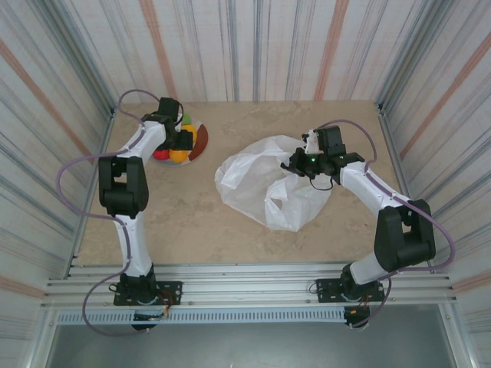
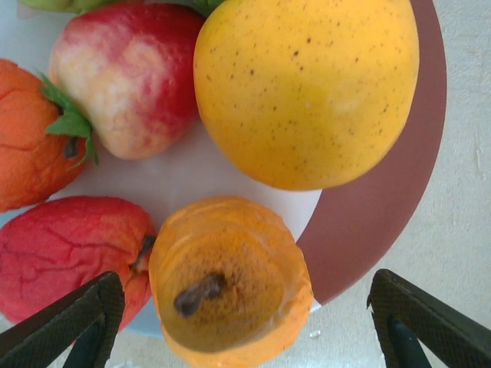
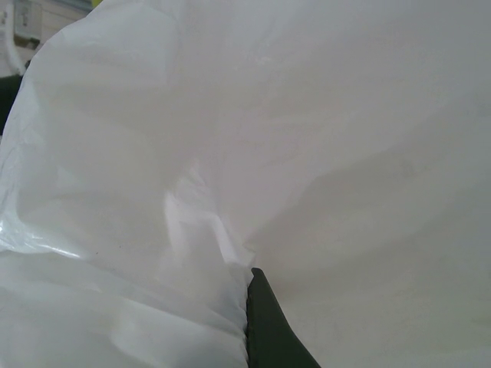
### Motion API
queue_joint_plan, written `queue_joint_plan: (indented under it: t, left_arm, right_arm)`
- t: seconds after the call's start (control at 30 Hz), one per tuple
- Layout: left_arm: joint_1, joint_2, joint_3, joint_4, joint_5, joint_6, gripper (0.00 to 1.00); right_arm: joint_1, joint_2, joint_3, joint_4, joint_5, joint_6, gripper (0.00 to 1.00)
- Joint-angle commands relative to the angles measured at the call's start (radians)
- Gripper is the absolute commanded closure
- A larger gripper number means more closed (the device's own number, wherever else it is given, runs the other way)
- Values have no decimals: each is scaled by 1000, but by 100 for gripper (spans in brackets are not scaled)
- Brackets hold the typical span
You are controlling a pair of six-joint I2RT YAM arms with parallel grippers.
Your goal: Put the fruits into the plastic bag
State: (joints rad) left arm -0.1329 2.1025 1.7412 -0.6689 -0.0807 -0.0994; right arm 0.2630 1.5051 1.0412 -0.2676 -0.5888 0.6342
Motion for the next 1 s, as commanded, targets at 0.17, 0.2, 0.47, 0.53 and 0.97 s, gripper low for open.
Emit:
queue_joint_plan:
  t: [0.17,0.2,0.47,0.53,0.97]
  left_arm:
    - [-15,67,88,-44,-23,43,13]
    - [-17,75,94,-48,-25,47,13]
    - [-37,110,110,-64,-30,49,13]
    - [-43,115,112,-68,-33,52,12]
    - [-48,152,124,-105,-42,60,12]
  right_arm:
    - [-5,-7,-6,6,-20,-22,100]
    - [-5,-5,-5,5,-19,-22,100]
    - [-7,7,-7,12,-22,-21,100]
    - [-9,10,-6,11,-25,-21,100]
    - [-13,18,-7,16,-29,-21,100]
